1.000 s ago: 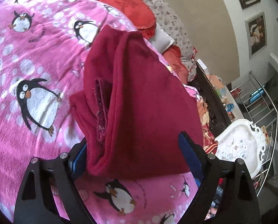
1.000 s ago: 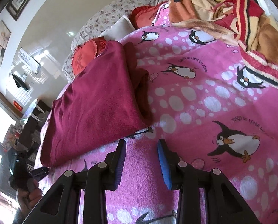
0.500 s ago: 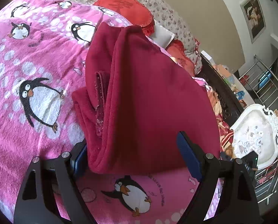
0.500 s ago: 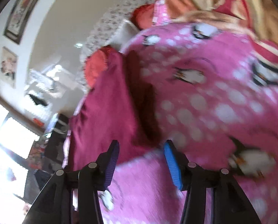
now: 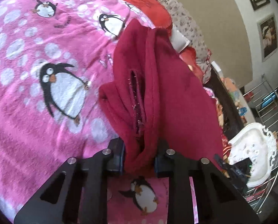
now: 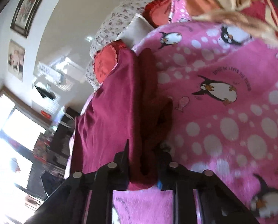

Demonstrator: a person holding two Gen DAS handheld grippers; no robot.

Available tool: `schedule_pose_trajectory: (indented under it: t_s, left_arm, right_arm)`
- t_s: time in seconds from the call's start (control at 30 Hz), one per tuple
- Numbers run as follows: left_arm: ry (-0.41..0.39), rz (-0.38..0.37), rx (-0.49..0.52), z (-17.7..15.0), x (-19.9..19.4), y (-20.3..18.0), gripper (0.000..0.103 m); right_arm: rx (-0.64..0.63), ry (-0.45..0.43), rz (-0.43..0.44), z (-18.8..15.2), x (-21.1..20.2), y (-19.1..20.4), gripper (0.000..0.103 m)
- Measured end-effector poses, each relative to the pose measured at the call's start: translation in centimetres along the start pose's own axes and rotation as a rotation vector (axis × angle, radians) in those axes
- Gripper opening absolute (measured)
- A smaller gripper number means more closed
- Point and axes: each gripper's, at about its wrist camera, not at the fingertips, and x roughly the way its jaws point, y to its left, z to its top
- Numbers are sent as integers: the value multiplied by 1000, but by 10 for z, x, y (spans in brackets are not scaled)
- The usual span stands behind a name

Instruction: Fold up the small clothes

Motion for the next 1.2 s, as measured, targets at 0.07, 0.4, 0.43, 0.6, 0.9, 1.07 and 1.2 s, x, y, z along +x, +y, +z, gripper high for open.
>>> schedule_pose_trajectory:
  t_s: [0.07, 0.4, 0.43, 0.6, 0.9, 1.07, 1.2]
  left_arm:
    - [6, 26, 37, -5, -10, -7, 16]
    - [37, -44, 106, -61, -96, -17, 12]
    - [37, -54, 90, -69, -106, -14, 9]
    - [3, -95, 95, -85, -150, -18, 5]
    - [109, -24, 107, -93, -114, -7, 61]
    - [96, -72, 74, -78, -85, 0, 67]
    - [57, -122, 37, -59, -68, 0, 71]
  right_arm:
    - [13, 6, 24, -7, -17, 9, 15]
    - [28, 63, 47, -53, -91, 28, 13]
    - [34, 64, 57, -56, -96, 29, 13]
    - [52, 94, 100, -77, -129, 38, 12]
    - [226, -70, -160, -81, -163, -18, 16]
    - [-157, -90, -238, -74, -150, 57, 16]
    - [-442, -37, -267, -89, -97, 116, 17]
